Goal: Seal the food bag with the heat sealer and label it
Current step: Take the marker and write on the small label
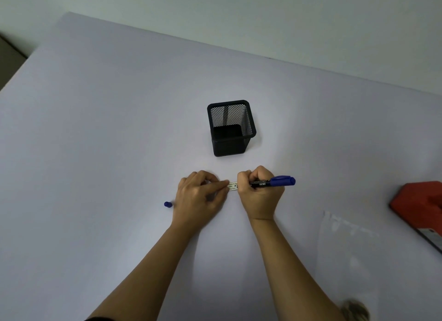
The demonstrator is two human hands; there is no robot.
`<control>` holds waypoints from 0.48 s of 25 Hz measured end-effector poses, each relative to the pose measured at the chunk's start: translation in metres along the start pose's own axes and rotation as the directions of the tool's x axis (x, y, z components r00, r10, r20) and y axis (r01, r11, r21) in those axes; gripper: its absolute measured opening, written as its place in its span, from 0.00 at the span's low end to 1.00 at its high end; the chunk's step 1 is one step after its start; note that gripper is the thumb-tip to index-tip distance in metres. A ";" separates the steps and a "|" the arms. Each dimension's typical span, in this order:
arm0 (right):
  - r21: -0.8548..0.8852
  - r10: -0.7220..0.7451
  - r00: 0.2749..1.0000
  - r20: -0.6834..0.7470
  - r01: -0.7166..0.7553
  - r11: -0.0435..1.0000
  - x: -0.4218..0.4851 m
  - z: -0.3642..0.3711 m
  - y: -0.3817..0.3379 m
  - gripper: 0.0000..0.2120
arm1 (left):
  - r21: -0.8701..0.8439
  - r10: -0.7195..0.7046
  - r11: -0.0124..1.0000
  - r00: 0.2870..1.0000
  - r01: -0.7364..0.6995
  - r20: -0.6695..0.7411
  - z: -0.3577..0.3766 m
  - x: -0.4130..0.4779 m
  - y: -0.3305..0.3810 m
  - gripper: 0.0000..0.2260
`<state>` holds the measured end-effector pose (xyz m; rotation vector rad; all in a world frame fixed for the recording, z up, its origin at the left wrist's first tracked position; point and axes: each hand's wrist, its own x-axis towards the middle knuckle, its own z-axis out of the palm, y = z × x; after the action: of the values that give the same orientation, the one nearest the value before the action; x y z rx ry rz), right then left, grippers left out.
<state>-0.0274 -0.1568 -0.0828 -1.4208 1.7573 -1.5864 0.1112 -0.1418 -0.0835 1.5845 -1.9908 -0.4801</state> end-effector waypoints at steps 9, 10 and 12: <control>0.164 0.439 0.898 0.003 -0.434 0.886 0.010 -0.016 -0.018 0.17 | -0.008 0.027 1.000 0.999 -0.028 -0.038 0.000 0.001 0.001 0.08; 0.225 0.506 0.863 0.015 -0.496 0.839 0.013 -0.021 -0.023 0.17 | -0.002 0.033 0.999 0.998 -0.033 -0.050 0.001 0.000 0.001 0.07; 0.336 0.605 0.795 0.047 -0.582 0.740 0.019 -0.032 -0.031 0.15 | 0.005 0.030 1.000 0.996 -0.029 -0.084 0.001 -0.001 0.001 0.08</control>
<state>-0.0479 -0.1519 -0.0393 -0.5556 1.6392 -1.4729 0.1097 -0.1401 -0.0839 1.5495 -1.9501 -0.3924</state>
